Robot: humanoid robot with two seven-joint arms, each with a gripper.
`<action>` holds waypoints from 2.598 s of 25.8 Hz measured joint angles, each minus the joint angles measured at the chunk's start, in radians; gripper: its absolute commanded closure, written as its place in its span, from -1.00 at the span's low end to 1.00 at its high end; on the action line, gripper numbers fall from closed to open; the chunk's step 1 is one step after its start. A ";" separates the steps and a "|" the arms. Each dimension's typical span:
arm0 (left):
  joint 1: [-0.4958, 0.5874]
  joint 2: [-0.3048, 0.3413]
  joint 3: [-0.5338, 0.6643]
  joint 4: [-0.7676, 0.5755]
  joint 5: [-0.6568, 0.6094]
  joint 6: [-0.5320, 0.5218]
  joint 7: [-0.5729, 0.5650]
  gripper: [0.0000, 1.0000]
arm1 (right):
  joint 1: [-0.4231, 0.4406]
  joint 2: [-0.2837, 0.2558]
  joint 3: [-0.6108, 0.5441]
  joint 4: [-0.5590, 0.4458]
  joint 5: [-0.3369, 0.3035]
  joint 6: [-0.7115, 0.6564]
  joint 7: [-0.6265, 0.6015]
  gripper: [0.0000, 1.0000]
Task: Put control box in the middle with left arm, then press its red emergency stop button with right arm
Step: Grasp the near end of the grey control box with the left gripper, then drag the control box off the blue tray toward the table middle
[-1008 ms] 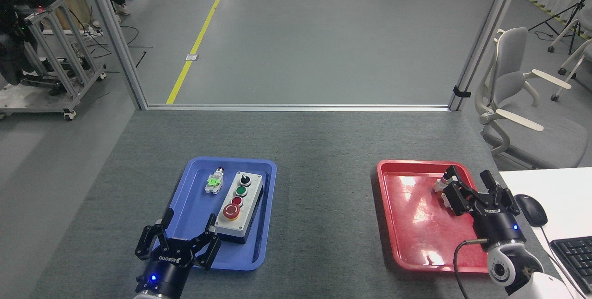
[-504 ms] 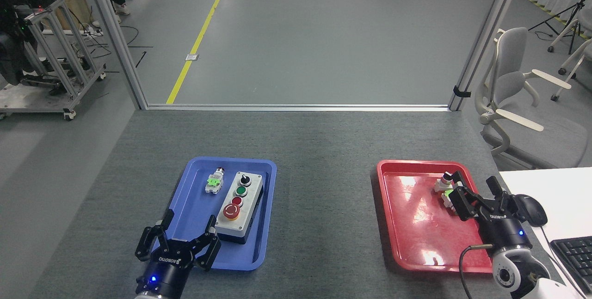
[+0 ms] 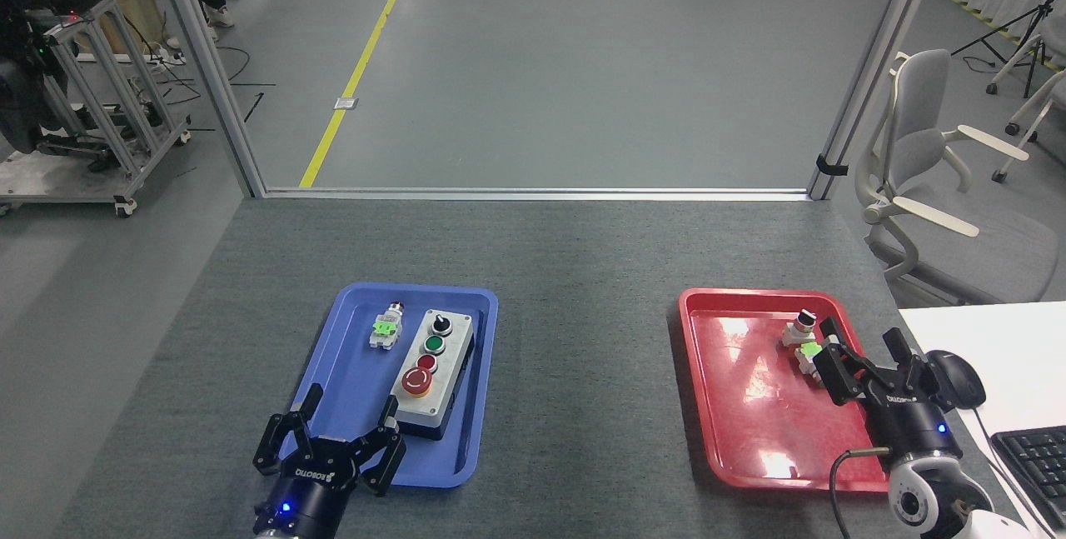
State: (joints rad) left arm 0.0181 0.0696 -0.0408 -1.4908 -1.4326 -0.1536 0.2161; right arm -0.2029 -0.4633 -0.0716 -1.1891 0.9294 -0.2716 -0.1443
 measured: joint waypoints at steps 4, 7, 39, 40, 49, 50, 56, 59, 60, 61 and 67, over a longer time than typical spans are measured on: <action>-0.024 0.000 -0.024 0.047 -0.040 0.012 0.030 -0.98 | 0.000 -0.001 -0.001 0.000 0.000 0.000 -0.006 -1.00; -0.055 0.000 -0.044 0.117 -0.091 0.012 0.043 -0.98 | 0.000 -0.001 -0.002 0.000 0.000 0.000 -0.007 -1.00; -0.252 -0.040 -0.107 0.489 -0.109 0.008 0.106 -0.98 | 0.001 -0.005 -0.008 0.000 0.000 -0.001 -0.011 -1.00; -0.260 -0.043 -0.108 0.506 -0.109 0.011 0.109 -0.98 | 0.001 -0.006 -0.008 0.000 0.000 -0.001 -0.011 -1.00; -0.333 -0.084 -0.110 0.676 -0.104 0.104 0.140 -0.53 | 0.000 -0.008 -0.010 0.000 0.000 0.000 -0.012 -1.00; -0.338 -0.088 -0.110 0.690 -0.103 0.110 0.144 -0.38 | 0.000 -0.008 -0.011 0.000 0.000 0.000 -0.012 -1.00; -0.347 -0.097 -0.110 0.707 -0.097 0.120 0.175 0.17 | 0.000 -0.008 -0.011 0.000 -0.001 0.000 -0.012 -1.00; -0.331 -0.097 -0.110 0.647 -0.096 0.119 0.185 0.40 | 0.000 -0.010 -0.011 -0.001 -0.001 0.000 -0.012 -1.00; -0.321 -0.096 -0.110 0.621 -0.096 0.117 0.186 0.53 | 0.000 -0.011 -0.011 -0.001 -0.001 0.000 -0.012 -1.00; -0.312 -0.096 -0.110 0.592 -0.096 0.114 0.186 0.61 | 0.000 -0.014 -0.011 -0.001 -0.001 0.000 -0.012 -1.00; -0.286 -0.126 -0.142 0.476 -0.095 0.103 0.187 0.86 | 0.000 -0.021 -0.011 0.000 -0.001 0.000 -0.013 -1.00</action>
State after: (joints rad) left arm -0.2683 -0.0561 -0.1831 -1.0148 -1.5281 -0.0503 0.4034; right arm -0.2025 -0.4840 -0.0829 -1.1891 0.9280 -0.2718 -0.1570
